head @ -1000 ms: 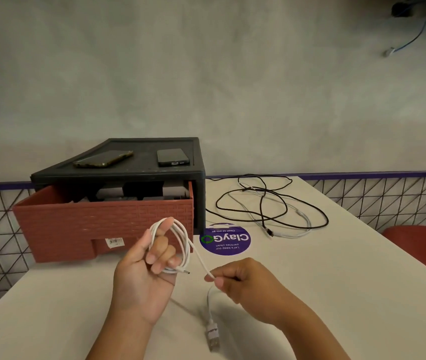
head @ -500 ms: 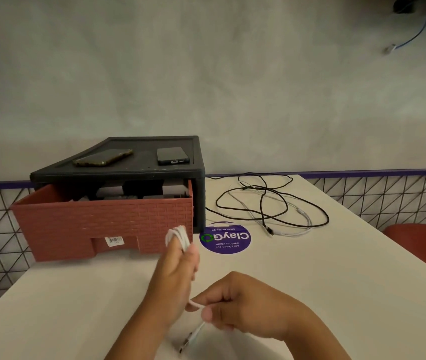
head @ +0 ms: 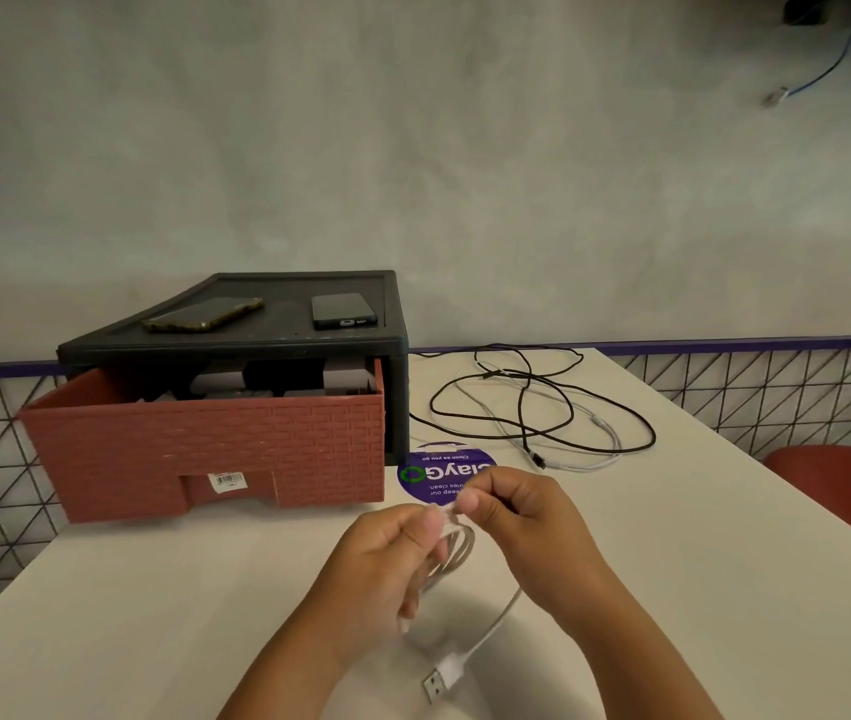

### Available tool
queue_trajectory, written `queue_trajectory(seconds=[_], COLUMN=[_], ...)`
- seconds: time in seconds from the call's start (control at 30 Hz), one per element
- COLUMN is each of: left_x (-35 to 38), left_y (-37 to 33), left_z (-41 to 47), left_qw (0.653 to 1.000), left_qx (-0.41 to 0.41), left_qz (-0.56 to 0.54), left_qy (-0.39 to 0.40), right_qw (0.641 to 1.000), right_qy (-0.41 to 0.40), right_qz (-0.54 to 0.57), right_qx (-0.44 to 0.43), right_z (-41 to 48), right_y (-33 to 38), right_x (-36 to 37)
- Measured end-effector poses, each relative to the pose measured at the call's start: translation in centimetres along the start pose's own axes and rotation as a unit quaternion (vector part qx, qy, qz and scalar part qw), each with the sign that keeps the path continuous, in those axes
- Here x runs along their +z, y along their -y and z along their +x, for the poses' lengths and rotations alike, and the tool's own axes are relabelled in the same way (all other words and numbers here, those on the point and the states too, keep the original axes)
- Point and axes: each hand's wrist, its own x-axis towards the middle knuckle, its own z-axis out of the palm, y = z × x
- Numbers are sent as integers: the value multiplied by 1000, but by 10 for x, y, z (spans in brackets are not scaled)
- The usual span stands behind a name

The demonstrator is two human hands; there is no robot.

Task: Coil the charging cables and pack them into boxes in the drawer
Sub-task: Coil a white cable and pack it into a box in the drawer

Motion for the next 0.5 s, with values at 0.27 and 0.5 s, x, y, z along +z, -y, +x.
queue_trajectory(seconds=[0.27,0.5], left_x=[-15,-25], left_y=[-10,-8], left_z=[4,9], left_qw=[930,886], left_qx=[-42,-47], left_qz=[-354,-450], left_qy=[-84,-106], right_qw=[984,956], right_qy=[-14,24], right_qz=[-175,-290], right_qx=[32,33], right_z=[1,2], right_y=[-6,-15], right_x=[-5,1])
